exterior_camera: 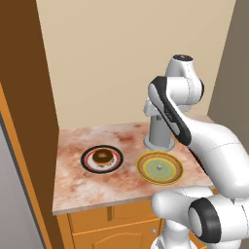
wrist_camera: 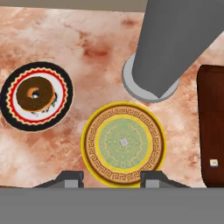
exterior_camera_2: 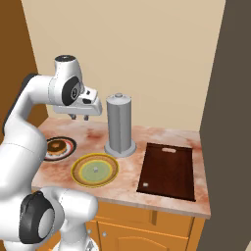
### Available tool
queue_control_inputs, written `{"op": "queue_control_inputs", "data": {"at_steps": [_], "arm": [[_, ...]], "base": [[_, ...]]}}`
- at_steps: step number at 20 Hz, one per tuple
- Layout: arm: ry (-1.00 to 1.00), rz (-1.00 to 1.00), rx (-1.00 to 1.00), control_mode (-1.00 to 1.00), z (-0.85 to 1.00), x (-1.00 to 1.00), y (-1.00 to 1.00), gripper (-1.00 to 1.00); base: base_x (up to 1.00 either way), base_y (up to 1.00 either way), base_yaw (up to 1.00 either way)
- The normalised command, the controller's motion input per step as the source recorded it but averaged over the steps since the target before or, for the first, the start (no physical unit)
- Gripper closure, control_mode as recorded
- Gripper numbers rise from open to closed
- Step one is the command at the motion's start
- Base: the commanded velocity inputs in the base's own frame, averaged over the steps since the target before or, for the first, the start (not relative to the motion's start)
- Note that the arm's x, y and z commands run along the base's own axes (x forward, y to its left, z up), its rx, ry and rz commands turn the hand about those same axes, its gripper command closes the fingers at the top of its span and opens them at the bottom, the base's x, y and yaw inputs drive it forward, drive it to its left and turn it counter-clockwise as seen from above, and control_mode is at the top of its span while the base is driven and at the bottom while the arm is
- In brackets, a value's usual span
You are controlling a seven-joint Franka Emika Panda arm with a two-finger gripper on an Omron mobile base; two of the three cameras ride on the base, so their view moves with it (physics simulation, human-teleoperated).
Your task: Move the dessert items from the plates to the tray.
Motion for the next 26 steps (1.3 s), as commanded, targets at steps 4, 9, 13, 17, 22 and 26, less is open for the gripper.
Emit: {"op": "queue_control_inputs", "data": {"at_steps": [4, 9, 13, 17, 22, 26], "arm": [[-0.05, 0.0, 0.0, -1.0, -0.06, 0.0, 0.0, -1.0], [0.01, 0.0, -0.02, -1.0, -0.02, 0.0, 0.0, -1.0], [0.05, 0.0, -0.08, -1.0, -0.17, 0.0, -0.08, -1.0], [0.05, 0.0, -0.06, -1.0, -0.27, 0.0, -0.15, -1.0], [0.01, 0.0, 0.05, -1.0, -0.25, 0.0, -0.03, -1.0], [0.0, 0.0, 0.02, -1.0, -0.49, 0.0, 0.09, -1.0]], "base": [[0.0, 0.0, 0.0], [0.0, 0.0, 0.0], [0.0, 0.0, 0.0], [0.0, 0.0, 0.0], [0.0, 0.0, 0.0], [0.0, 0.0, 0.0]]}}
